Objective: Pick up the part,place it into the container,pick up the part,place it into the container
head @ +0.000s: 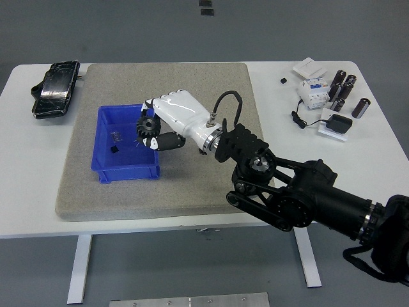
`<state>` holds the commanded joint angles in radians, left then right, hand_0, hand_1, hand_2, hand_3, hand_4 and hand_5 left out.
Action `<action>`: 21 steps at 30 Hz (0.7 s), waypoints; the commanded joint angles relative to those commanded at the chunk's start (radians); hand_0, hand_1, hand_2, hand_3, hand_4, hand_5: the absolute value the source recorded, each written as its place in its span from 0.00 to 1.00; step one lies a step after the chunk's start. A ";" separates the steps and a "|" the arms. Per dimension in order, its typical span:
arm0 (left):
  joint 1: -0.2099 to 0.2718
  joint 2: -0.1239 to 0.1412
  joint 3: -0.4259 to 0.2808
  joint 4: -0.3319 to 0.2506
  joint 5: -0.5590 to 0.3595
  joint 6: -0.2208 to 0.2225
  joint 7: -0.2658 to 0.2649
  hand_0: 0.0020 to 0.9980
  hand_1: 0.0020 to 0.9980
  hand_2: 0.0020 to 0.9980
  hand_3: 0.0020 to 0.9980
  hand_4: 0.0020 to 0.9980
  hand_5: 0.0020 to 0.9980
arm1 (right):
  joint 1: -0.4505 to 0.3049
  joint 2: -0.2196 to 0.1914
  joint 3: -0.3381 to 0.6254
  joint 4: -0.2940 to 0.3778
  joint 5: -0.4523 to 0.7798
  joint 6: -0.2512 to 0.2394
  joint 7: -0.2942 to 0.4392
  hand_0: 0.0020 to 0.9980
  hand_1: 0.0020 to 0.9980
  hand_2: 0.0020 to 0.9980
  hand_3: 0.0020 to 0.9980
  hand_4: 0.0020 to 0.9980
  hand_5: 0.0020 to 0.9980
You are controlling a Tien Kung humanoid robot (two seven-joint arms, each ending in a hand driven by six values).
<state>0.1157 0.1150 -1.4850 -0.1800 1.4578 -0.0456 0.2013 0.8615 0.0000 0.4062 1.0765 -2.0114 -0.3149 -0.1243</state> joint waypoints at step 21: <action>-0.003 0.008 0.003 0.000 0.005 -0.001 0.003 0.67 0.65 0.64 0.55 0.69 0.46 | 0.004 0.000 -0.120 -0.073 0.022 -0.050 -0.013 0.43 0.54 0.61 0.68 0.60 0.39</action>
<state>0.1126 0.1229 -1.4823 -0.1800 1.4629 -0.0470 0.2042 0.8658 0.0000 0.2866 1.0034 -1.9892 -0.3651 -0.1374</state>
